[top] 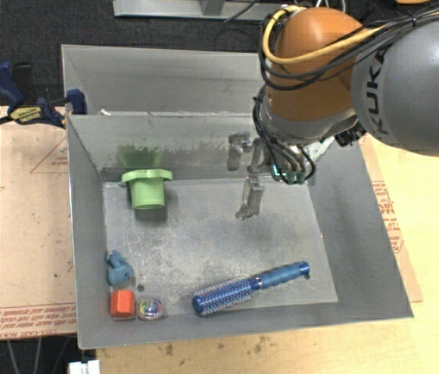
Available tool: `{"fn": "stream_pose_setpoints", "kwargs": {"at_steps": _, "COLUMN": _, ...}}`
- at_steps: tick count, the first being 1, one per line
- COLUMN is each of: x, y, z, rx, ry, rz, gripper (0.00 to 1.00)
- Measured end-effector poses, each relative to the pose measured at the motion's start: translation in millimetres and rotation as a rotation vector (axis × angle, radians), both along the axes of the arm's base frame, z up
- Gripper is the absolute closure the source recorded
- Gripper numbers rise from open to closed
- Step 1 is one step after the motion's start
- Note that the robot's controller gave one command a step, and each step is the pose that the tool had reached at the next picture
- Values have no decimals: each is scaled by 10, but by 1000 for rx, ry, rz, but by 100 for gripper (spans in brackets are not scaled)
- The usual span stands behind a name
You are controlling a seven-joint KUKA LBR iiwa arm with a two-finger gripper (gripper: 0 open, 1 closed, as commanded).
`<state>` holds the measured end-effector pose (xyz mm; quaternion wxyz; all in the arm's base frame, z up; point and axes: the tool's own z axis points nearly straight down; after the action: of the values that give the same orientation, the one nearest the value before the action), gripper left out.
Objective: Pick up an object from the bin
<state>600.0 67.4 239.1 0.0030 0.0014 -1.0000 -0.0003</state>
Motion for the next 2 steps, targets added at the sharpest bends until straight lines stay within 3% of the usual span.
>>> {"fn": "stream_pose_setpoints", "kwargs": {"at_steps": 1, "x": -461, "y": -8, "z": -938, "rx": 0, "ry": 4, "rz": 68, "gripper": 0}}
{"fn": "stream_pose_setpoints", "kwargs": {"at_steps": 2, "x": -1048, "y": -3, "z": -1583, "rx": 2, "ry": -11, "rz": 133, "gripper": 0}}
